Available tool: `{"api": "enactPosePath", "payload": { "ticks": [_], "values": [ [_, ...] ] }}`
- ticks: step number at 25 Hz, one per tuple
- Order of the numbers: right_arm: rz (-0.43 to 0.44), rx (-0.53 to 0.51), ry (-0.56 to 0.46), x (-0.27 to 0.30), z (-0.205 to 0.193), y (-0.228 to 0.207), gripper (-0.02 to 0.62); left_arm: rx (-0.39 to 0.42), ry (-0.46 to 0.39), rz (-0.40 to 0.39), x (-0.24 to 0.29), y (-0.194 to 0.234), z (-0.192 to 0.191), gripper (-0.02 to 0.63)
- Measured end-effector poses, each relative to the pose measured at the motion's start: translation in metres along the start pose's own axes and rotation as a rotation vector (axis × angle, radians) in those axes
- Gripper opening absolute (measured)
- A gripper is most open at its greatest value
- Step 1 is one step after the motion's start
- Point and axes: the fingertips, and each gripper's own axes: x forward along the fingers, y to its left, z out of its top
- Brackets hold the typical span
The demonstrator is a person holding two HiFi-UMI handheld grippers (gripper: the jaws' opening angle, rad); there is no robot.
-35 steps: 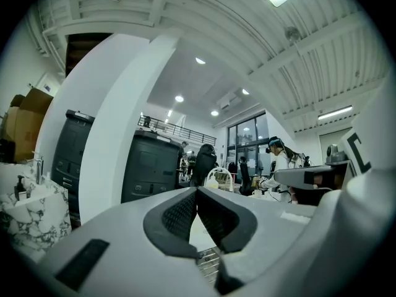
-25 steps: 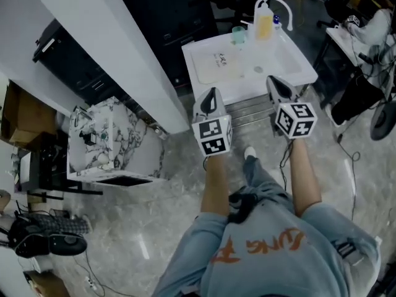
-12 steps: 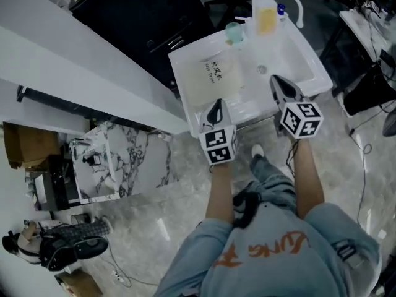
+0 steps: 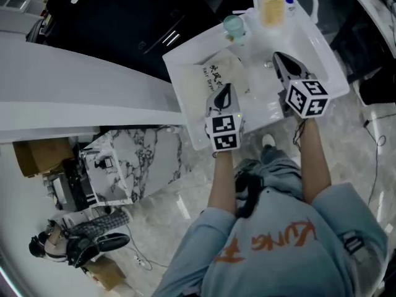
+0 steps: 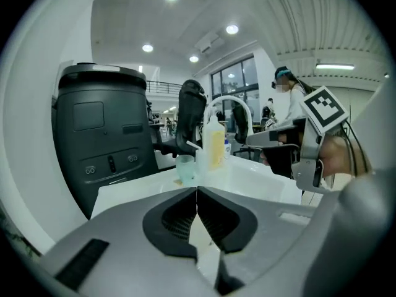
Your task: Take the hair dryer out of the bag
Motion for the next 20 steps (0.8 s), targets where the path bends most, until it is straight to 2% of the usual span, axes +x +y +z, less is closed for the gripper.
{"api": "enactPosePath", "payload": {
  "ticks": [7,14,16,20],
  "values": [
    [0.057,0.033,0.059,0.036,-0.026,0.003,0.000,0.055,0.130,-0.009,0.026,0.013,-0.024,0.003],
    [-0.001,0.048,0.089,0.046,-0.031,-0.028,0.000,0.131,0.232,-0.061,0.062,0.012,-0.039,0.017],
    [-0.007,0.007,0.084,0.049,-0.024,-0.033,0.000,0.172,0.268,-0.082,0.071,0.009,-0.044,0.049],
    [0.047,-0.181,0.077,0.059,-0.013,-0.015,0.000,0.269,0.349,-0.125,0.084,0.008,-0.062,0.097]
  ]
}}
